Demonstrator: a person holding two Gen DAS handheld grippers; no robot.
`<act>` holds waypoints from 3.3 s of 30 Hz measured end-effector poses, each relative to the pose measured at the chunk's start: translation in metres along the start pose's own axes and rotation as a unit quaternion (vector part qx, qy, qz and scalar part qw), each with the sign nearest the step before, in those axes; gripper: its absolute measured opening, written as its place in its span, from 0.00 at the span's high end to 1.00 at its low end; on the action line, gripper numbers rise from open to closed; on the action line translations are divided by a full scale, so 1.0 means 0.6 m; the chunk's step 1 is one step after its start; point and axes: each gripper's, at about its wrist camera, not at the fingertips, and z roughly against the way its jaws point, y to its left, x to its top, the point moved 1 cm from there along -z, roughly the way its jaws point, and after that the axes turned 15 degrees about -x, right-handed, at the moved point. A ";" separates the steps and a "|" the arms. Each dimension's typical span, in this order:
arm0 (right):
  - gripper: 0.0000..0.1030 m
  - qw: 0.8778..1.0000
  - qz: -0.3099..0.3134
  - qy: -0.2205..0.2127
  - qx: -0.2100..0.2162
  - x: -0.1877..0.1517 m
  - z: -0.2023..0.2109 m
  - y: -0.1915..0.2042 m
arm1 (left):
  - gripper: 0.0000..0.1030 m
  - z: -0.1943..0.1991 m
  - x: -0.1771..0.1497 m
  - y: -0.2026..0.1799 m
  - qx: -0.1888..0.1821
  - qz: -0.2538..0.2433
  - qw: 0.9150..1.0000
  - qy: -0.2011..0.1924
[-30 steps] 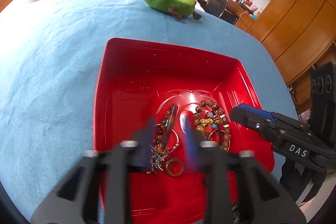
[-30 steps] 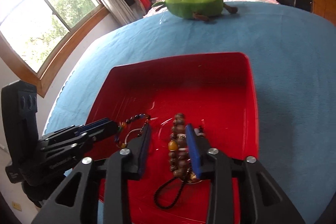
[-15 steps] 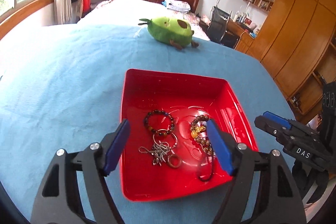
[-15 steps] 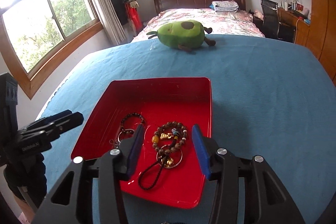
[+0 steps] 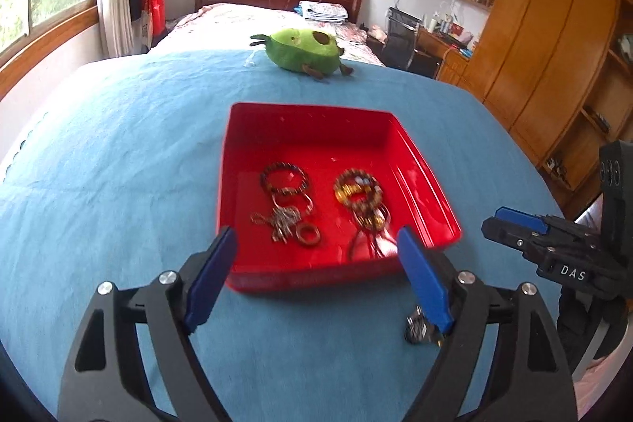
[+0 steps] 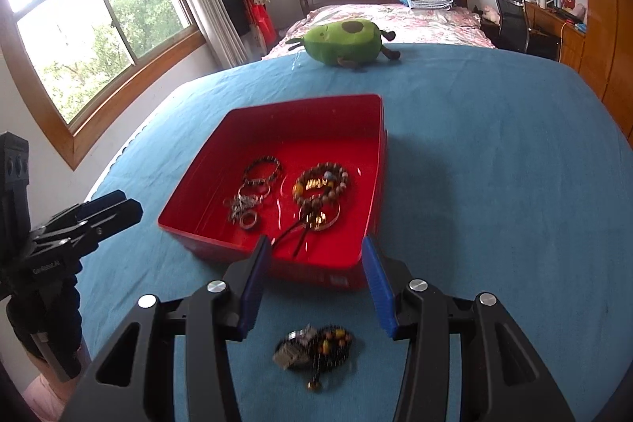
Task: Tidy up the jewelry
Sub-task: 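Lower the right tool onto the black bead necklace and close, then lift the black necklace with right tool while left grasps silver wristwatch, then drop the watch into tin with left tool while right drops black necklace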
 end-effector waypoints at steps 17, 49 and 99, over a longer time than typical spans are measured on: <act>0.54 0.993 -0.031 0.112 0.015 -0.113 -0.093 -0.009 | 0.11 -0.067 -0.140 -0.022 -0.004 0.011 0.998 0.055; 0.83 0.993 -0.040 0.097 0.051 -0.107 -0.104 0.001 | 0.11 -0.075 -0.149 -0.020 -0.027 0.027 0.997 0.066; 0.83 0.991 -0.112 0.060 0.040 -0.097 -0.069 -0.115 | 0.77 -0.159 -0.149 -0.105 -0.098 -0.018 0.986 0.135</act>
